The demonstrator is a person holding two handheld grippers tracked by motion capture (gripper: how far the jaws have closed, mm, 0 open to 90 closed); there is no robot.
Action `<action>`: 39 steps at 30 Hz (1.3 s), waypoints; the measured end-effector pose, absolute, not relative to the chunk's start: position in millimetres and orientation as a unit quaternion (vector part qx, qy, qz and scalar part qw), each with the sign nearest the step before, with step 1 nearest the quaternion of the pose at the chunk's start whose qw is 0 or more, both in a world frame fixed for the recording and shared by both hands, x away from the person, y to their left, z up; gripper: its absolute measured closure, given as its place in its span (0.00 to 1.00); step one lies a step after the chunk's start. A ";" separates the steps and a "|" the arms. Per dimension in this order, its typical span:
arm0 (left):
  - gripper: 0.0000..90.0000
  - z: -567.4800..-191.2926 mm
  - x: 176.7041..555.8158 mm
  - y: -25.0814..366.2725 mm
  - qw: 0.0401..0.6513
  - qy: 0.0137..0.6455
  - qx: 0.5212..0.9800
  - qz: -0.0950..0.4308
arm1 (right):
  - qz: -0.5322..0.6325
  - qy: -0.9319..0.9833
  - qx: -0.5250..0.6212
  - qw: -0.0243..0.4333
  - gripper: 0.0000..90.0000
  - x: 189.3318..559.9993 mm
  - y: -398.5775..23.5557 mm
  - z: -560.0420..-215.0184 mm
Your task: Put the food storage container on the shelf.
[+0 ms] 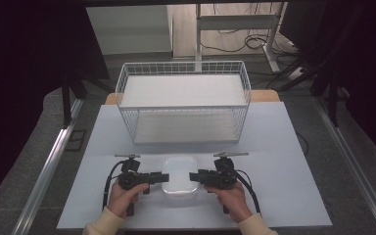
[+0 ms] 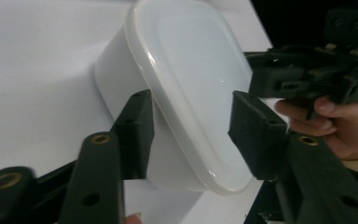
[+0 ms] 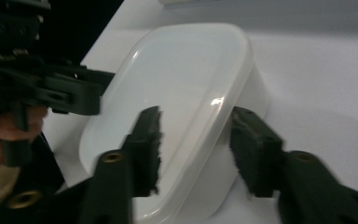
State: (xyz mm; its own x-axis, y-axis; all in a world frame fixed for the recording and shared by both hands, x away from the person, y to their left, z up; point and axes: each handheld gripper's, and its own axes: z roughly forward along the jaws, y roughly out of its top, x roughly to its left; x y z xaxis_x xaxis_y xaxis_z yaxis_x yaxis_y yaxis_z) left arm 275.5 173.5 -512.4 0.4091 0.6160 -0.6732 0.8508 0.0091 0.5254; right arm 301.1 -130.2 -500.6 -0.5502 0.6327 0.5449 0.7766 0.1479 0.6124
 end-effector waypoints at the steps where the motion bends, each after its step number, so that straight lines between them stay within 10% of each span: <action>1: 0.65 -511.9 274.9 173.6 0.472 0.532 0.692 -0.122 | -0.457 -0.745 -0.476 0.097 0.69 302.1 -134.4 -499.3; 19: 0.83 -501.4 258.1 181.4 0.493 0.513 0.691 -0.127 | -0.477 -0.730 -0.462 0.158 0.86 292.4 -153.6 -493.6; 39: 0.88 -490.1 248.6 181.3 0.501 0.500 0.701 -0.089 | -0.492 -0.748 -0.430 0.117 0.90 282.9 -152.3 -481.0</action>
State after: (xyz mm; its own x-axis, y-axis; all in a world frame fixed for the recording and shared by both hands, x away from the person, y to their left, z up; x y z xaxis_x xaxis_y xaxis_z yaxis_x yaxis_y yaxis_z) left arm 248.6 181.3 -490.1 0.4846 0.6111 -0.6258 0.7901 0.0012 0.6129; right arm 282.9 -152.3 -481.0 -0.6033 0.5283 0.5975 0.7582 0.1474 0.6352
